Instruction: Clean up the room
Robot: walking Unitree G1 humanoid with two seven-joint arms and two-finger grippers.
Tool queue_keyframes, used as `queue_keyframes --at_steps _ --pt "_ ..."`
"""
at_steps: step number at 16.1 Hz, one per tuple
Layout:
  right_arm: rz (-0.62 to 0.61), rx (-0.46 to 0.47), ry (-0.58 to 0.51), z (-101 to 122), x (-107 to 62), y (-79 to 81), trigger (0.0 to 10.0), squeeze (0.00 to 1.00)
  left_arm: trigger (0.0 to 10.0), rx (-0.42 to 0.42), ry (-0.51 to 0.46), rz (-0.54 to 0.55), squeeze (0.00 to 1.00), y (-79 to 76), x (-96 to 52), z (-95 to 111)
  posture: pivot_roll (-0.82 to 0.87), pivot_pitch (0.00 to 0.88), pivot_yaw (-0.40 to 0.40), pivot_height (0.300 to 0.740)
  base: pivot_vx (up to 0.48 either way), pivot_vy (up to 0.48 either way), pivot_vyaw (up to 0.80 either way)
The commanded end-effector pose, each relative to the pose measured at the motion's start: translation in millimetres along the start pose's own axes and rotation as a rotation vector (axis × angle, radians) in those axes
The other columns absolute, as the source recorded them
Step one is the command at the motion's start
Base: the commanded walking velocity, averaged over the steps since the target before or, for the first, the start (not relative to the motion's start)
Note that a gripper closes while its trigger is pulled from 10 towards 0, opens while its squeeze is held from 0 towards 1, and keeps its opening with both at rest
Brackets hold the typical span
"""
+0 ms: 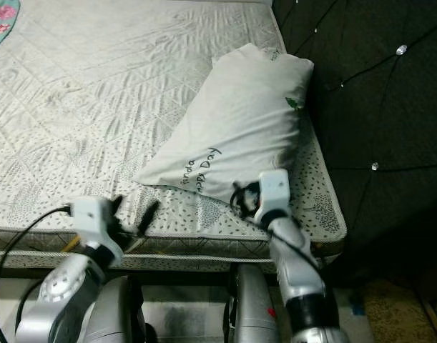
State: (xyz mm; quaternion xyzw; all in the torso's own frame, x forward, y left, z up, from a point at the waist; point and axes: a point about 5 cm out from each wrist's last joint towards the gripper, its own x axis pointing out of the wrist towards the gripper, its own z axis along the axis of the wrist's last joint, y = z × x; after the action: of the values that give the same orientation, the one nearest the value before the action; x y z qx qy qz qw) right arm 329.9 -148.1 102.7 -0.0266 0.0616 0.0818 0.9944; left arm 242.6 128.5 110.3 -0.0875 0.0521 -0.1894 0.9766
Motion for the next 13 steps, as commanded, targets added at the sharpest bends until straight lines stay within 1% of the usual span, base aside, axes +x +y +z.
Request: queue_keyframes --at_steps 1,2,4,5,8,9,10,11,12,13 --pt "-0.031 -0.01 0.012 -4 0.5 -4.6 10.0 0.0 10.0 0.0 0.024 -0.043 0.0 -6.6 -2.8 -1 0.01 0.204 -0.032 0.568 0.0 0.0 0.0" --pt "-0.032 -0.008 0.018 0 9.8 -4.0 10.0 0.0 10.0 0.023 0.026 -0.042 0.0 -8.2 -6.8 -1 0.03 0.206 -0.032 0.568 0.0 0.0 0.0" --pt "-0.018 -0.013 0.025 2 15.4 -1.0 10.0 0.0 10.0 0.03 0.032 -0.036 0.0 -8.2 -8.8 -2 0.03 0.213 -0.033 0.568 0.0 0.0 0.0" --pt "0.014 -0.011 0.034 3 22.6 8.2 10.0 0.0 10.0 0.025 0.039 -0.035 0.0 -9.0 -10.9 -2 0.03 0.221 -0.033 0.568 0.0 0.0 0.0" --pt "-0.029 -0.031 0.041 -1 28.5 16.0 10.0 0.0 10.0 0.026 0.046 -0.037 0.0 -11.1 -13.3 0 0.04 0.225 -0.033 0.568 0.0 0.0 0.0" --pt "-0.055 -0.048 0.063 -4 30.3 19.1 10.0 0.0 10.0 0.028 0.044 -0.036 0.0 -12.7 -14.1 1 0.06 0.226 -0.03 0.568 0.0 0.0 0.0" --pt "-0.079 -0.066 0.071 -6 30.8 18.5 10.0 0.0 10.0 0.031 0.044 -0.035 0.0 -12.8 -14.9 2 0.07 0.226 -0.03 0.568 0.0 0.0 0.0" --pt "-0.123 -0.09 0.084 -8 31.6 13.0 10.0 0.0 10.0 0.035 0.043 -0.031 0.0 -11.9 -16.9 4 0.08 0.229 -0.028 0.568 0.0 0.0 0.0" --pt "-0.212 -0.09 0.094 -7 32.8 -1.9 10.0 0.0 10.0 0.044 0.049 -0.021 0.0 -8.5 -21.6 5 0.09 0.231 -0.027 0.568 0.0 0.0 0.0" --pt "-0.246 -0.099 0.1 -7 33.2 -8.8 10.0 0.0 10.0 0.047 0.053 -0.015 0.0 -6.9 -23.3 4 0.09 0.231 -0.027 0.568 0.0 0.0 0.0"
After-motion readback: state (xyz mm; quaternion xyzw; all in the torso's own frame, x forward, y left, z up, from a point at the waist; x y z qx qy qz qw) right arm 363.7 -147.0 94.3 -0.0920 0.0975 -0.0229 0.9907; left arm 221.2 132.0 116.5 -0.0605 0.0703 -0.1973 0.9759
